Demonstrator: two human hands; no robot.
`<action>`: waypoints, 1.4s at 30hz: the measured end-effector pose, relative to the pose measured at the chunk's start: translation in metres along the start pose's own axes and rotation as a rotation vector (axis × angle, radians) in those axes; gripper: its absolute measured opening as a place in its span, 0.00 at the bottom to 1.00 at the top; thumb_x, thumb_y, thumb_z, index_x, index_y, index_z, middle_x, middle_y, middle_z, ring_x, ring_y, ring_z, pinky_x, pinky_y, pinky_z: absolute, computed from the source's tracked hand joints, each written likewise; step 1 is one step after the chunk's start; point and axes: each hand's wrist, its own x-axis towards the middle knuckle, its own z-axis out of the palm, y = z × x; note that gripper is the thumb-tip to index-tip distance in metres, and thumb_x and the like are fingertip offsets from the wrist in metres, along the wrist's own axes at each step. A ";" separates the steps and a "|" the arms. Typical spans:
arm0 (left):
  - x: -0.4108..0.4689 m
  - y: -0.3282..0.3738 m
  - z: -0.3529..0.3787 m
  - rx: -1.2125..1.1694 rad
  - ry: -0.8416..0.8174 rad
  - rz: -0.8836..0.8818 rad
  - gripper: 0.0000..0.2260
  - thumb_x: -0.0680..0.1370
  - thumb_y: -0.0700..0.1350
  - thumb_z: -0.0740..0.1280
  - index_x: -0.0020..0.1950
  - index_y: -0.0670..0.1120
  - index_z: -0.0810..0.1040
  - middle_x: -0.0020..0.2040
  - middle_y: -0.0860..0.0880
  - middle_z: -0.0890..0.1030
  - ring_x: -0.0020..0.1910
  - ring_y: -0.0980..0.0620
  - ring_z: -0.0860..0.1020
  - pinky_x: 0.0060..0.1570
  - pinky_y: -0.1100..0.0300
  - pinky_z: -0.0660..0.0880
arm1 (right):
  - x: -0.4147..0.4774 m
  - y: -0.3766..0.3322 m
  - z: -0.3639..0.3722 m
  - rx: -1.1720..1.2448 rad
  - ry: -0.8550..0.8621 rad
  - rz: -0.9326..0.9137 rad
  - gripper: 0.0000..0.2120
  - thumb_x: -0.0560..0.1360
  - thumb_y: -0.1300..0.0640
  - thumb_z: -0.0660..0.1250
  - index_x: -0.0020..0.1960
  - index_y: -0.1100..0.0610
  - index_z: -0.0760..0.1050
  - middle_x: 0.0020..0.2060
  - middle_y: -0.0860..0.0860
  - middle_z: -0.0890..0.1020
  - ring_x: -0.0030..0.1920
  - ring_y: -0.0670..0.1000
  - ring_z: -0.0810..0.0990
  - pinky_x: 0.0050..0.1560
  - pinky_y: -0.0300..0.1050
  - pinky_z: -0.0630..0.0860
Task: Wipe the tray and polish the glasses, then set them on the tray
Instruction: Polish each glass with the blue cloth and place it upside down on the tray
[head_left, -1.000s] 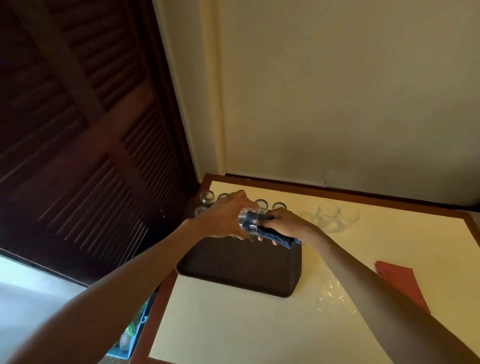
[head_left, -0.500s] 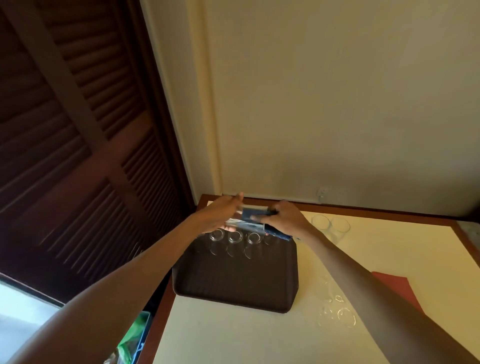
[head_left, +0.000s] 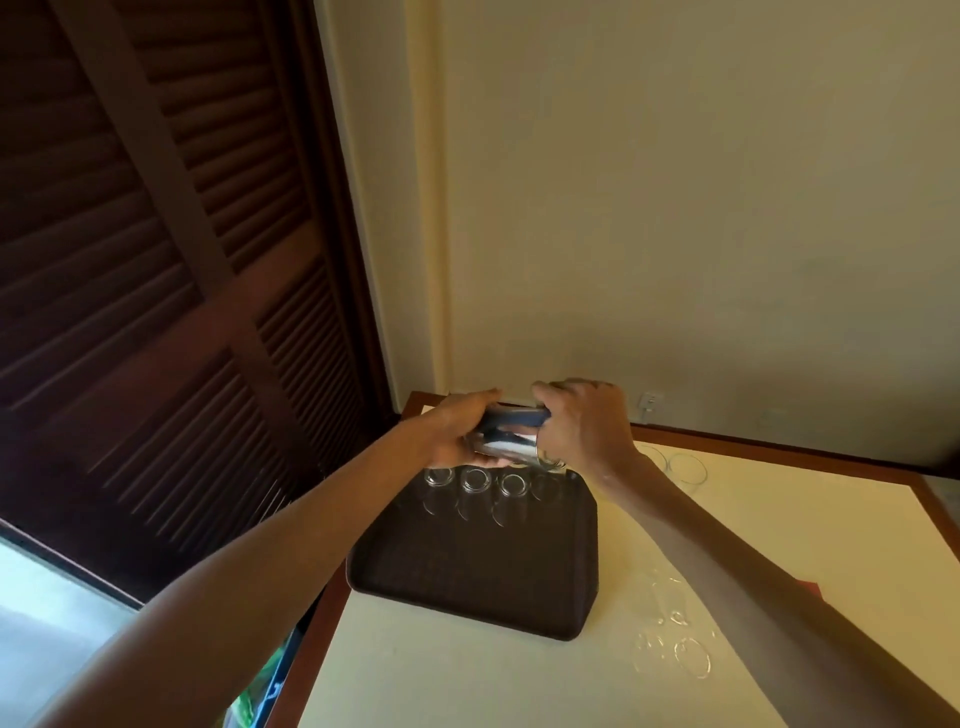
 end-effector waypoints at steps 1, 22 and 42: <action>-0.002 0.000 0.004 -0.005 0.038 -0.011 0.14 0.86 0.50 0.62 0.65 0.42 0.77 0.60 0.38 0.81 0.52 0.41 0.83 0.41 0.48 0.83 | 0.002 0.001 0.002 -0.009 -0.021 -0.001 0.07 0.63 0.55 0.69 0.30 0.54 0.72 0.20 0.47 0.72 0.20 0.50 0.65 0.26 0.35 0.64; -0.009 0.010 0.008 -0.105 0.027 0.135 0.10 0.85 0.49 0.64 0.55 0.42 0.76 0.49 0.41 0.81 0.45 0.43 0.84 0.42 0.46 0.84 | 0.024 -0.006 -0.019 -0.104 -0.378 0.323 0.08 0.72 0.66 0.65 0.43 0.57 0.81 0.29 0.50 0.78 0.30 0.51 0.73 0.29 0.38 0.62; 0.008 0.018 0.006 -0.003 0.064 0.173 0.11 0.83 0.51 0.66 0.56 0.42 0.78 0.52 0.40 0.81 0.50 0.42 0.83 0.43 0.47 0.84 | 0.032 -0.002 -0.021 -0.145 -0.400 0.266 0.09 0.73 0.66 0.63 0.45 0.56 0.81 0.29 0.50 0.74 0.31 0.52 0.72 0.30 0.39 0.57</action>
